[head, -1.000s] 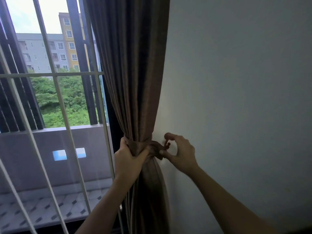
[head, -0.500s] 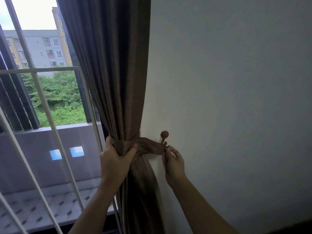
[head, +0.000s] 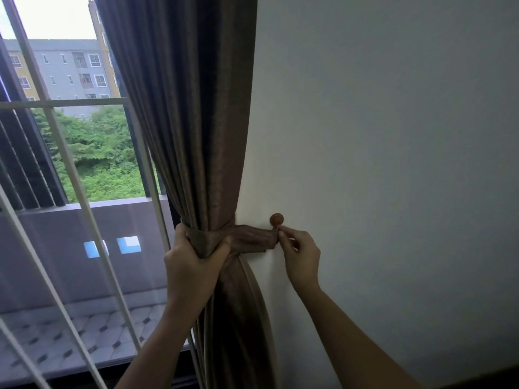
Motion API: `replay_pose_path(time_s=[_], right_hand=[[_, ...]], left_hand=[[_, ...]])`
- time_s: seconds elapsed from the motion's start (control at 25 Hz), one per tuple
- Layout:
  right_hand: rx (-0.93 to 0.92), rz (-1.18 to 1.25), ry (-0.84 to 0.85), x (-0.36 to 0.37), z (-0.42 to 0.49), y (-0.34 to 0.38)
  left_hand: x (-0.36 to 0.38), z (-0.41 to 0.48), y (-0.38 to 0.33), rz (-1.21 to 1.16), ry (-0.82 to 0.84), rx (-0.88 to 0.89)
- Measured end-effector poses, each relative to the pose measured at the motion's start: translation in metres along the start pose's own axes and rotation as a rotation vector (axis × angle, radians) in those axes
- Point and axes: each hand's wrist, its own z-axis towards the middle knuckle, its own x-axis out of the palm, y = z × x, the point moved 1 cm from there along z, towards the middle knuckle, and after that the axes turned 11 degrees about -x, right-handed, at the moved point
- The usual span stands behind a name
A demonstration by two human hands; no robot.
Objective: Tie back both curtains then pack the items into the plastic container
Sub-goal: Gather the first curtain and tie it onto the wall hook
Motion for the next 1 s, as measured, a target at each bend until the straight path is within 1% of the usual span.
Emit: replay_pose_path(time_s=[0.16,0.28,0.52,0.64,0.72,0.8,0.88,0.92,0.96,1.0], right_hand=[[-0.067,-0.069,0.098,0.002,0.001,-0.006],[-0.074,-0.056,0.149,0.003,0.005,-0.008],[-0.027,0.020,0.132,0.010,-0.005,-0.022],[-0.110,-0.102,0.117,0.012,-0.006,-0.029],[-0.150,-0.200,0.153,0.011,-0.003,-0.030],[-0.118,-0.287,0.232,0.007,0.003,-0.030],[-0.087,-0.424,0.372,-0.001,0.008,-0.025],[-0.092,-0.446,0.422,-0.007,0.012,-0.019],[-0.115,-0.412,0.423,-0.015,0.016,-0.009],[-0.175,-0.352,0.377,-0.023,0.021,0.005]], left_hand=[[0.000,-0.002,-0.002,0.008,-0.008,-0.014],[0.001,-0.010,-0.007,0.019,0.008,0.009],[0.002,-0.016,-0.009,0.018,0.033,0.037],[0.008,-0.014,-0.007,-0.006,0.053,0.021],[0.014,-0.012,-0.006,-0.029,0.074,0.008],[0.018,-0.011,-0.004,-0.052,0.102,0.004],[0.016,-0.013,-0.002,-0.077,0.139,0.035],[0.014,-0.014,-0.001,-0.089,0.167,0.059],[0.010,-0.015,0.000,-0.099,0.209,0.078],[0.006,-0.014,0.003,-0.106,0.260,0.096]])
